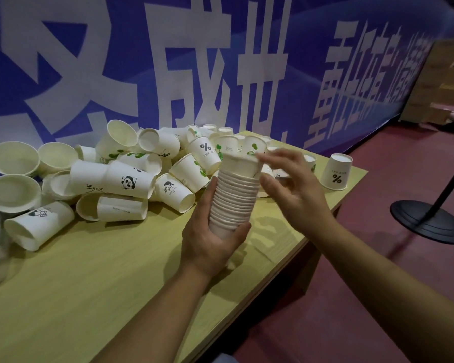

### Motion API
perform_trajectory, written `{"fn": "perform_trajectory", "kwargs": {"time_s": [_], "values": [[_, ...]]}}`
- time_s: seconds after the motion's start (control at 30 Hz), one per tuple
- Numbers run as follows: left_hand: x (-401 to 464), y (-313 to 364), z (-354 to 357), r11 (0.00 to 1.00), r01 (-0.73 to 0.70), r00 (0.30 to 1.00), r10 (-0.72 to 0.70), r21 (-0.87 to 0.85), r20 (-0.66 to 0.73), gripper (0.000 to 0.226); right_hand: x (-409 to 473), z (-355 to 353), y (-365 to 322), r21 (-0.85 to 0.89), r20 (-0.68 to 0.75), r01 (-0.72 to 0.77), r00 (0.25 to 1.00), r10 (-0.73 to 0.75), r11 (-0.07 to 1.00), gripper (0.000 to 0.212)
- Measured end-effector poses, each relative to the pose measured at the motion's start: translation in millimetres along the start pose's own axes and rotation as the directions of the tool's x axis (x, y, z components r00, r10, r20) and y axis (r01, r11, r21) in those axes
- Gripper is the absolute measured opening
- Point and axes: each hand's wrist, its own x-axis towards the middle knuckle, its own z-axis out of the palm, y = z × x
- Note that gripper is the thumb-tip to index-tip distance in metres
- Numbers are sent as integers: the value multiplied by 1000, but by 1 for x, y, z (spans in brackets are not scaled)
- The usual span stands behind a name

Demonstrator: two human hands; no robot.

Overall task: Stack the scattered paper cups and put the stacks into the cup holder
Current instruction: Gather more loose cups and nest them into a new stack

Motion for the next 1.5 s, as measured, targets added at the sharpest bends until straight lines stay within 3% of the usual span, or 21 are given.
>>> {"fn": "perform_trajectory", "kwargs": {"time_s": [0.13,0.27,0.37,0.5,0.6,0.73,0.87,1.03,1.13,1.27,1.37,1.5], "values": [[2,0,-3,999,27,999,-28,-31,-34,93,-14,7,8,-11,73,-9,997,10,1000,44],[3,2,-2,979,96,994,-103,-180,-29,88,0,-2,28,-164,-41,-74,997,68,984,45],[6,-2,-4,882,234,966,-258,-409,-4,96,17,-15,60,-428,-117,-257,966,229,867,42],[10,-4,-5,804,291,934,-355,-519,-27,101,22,-27,97,-586,-28,-358,905,424,727,52],[10,-5,-4,799,305,934,-357,-518,-2,99,15,-26,112,-554,-32,-405,884,467,728,58],[8,-6,-4,822,296,944,-328,-486,20,98,2,-23,118,-493,-151,-424,901,406,759,66],[7,-3,-4,826,291,948,-316,-484,31,98,-5,-23,122,-468,-267,-459,888,375,755,62],[7,-2,-4,834,286,952,-305,-472,39,100,-2,-25,126,-444,-310,-463,883,352,767,57],[6,-2,-5,840,286,953,-301,-461,41,100,1,-27,118,-361,-342,-400,897,279,843,55],[4,-6,-5,891,245,967,-251,-381,33,95,5,-28,85,-162,-358,-139,931,73,977,53],[3,-1,-8,954,177,984,-165,-243,68,89,10,-27,48,-23,-318,-4,948,-4,1000,53],[6,7,-22,997,76,978,-71,-17,194,91,21,-26,6,-28,-200,114,973,-117,993,50]]}}
